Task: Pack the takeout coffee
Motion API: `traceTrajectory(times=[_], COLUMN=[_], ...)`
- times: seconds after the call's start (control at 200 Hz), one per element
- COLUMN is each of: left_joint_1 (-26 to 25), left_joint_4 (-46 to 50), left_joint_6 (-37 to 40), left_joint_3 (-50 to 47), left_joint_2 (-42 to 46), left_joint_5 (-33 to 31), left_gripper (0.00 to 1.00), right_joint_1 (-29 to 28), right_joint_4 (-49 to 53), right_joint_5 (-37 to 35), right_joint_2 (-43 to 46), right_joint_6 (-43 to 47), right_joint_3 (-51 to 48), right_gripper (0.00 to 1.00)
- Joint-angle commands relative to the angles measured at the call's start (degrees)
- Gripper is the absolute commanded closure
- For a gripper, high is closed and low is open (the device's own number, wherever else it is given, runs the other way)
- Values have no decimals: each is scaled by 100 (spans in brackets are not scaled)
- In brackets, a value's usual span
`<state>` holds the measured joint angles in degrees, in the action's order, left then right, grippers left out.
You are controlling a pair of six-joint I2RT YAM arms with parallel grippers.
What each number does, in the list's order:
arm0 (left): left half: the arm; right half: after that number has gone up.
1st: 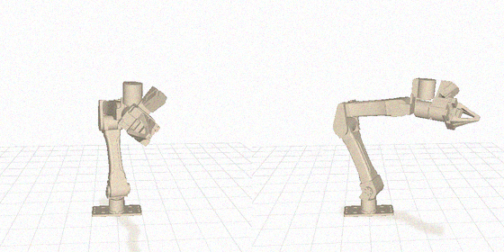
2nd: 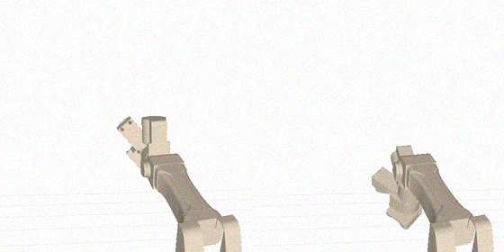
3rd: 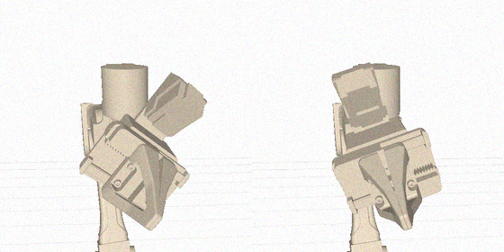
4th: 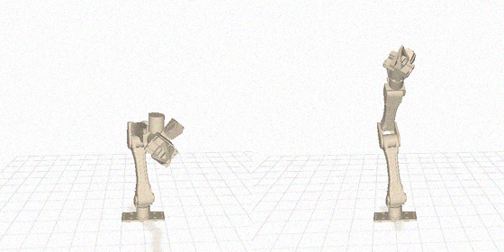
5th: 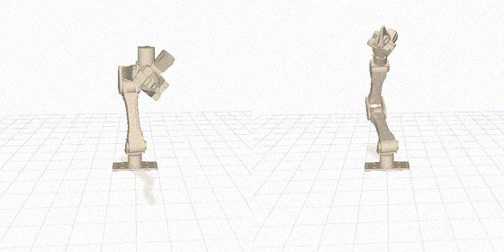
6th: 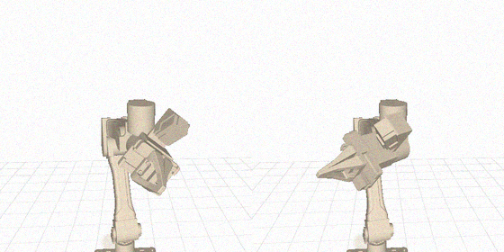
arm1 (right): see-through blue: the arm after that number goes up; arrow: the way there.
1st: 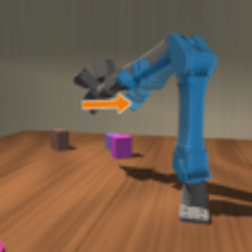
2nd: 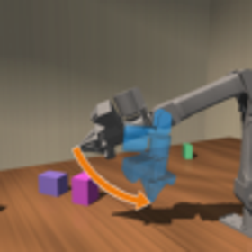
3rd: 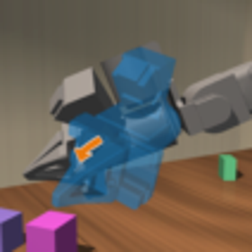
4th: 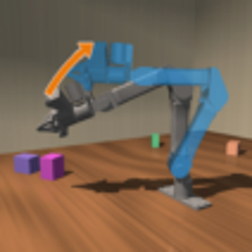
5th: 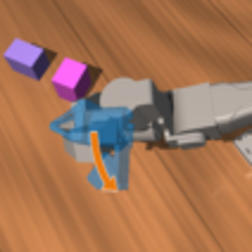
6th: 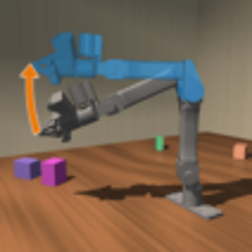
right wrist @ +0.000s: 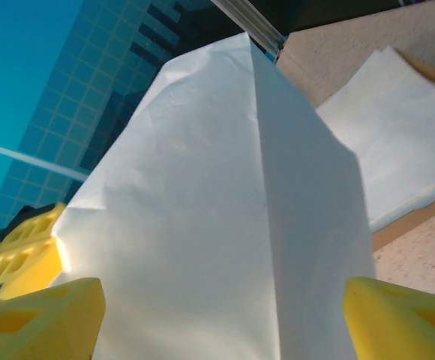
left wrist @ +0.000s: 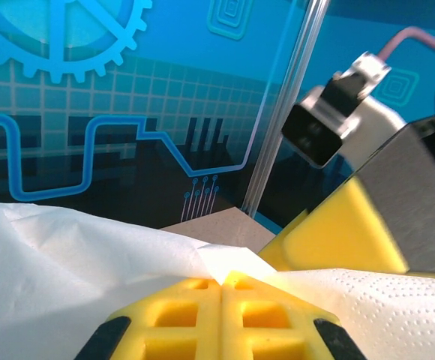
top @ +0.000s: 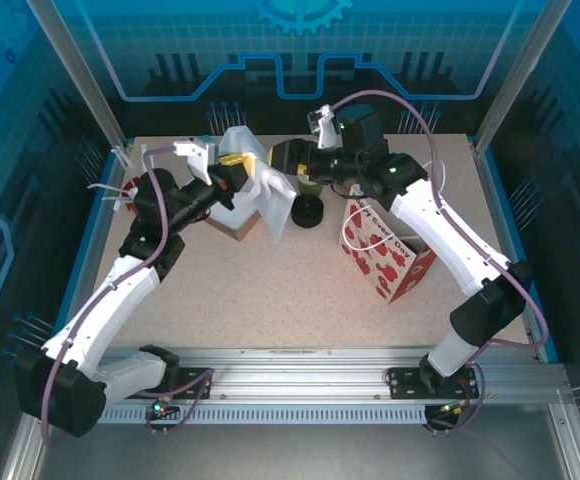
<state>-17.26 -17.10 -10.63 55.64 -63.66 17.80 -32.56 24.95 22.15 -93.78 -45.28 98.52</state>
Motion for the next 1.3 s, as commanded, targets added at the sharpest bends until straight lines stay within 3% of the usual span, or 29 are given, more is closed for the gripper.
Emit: traceTrajectory(times=[0.0, 0.24, 0.37, 0.51, 0.71, 0.84, 0.895, 1.141, 1.296], left_joint_1=[-53, -72, -98, -109, -111, -111, -103, -103, -106], left_joint_4=[-327, -419, -459, -444, -345, -220, -152, 104, 118], left_joint_6=[-54, -97, -97, -80, -7, 65, 79, 29, -69], left_joint_3=[-83, -106, -97, -106, -175, -253, -285, -509, -636], left_joint_2=[167, 193, 144, 108, 168, 271, 316, 437, 342], left_joint_5=[75, -10, -64, -138, -337, -506, -574, -319, 237], left_gripper=[100, 100, 100, 100, 100, 100, 100, 100, 74], right_joint_1=[82, 200, 102, -29, -67, 6, 62, 345, 447], right_joint_4=[-583, -1625, -2577, -3450, -4200, -4202, -4172, -3267, -2203], right_joint_5=[315, 743, 980, 1027, 1015, 902, 841, 628, 358], right_joint_2=[23, 209, 280, 359, 460, 595, 662, 993, 1223], right_joint_6=[-669, -1585, -2272, -2832, -3180, -3102, -3051, -2137, -1024], right_joint_3=[-351, -1265, -1775, -2136, -2234, -2231, -2258, -2055, -1644], right_gripper=[16, 18, 23, 39, 70, 94, 100, 100, 100])
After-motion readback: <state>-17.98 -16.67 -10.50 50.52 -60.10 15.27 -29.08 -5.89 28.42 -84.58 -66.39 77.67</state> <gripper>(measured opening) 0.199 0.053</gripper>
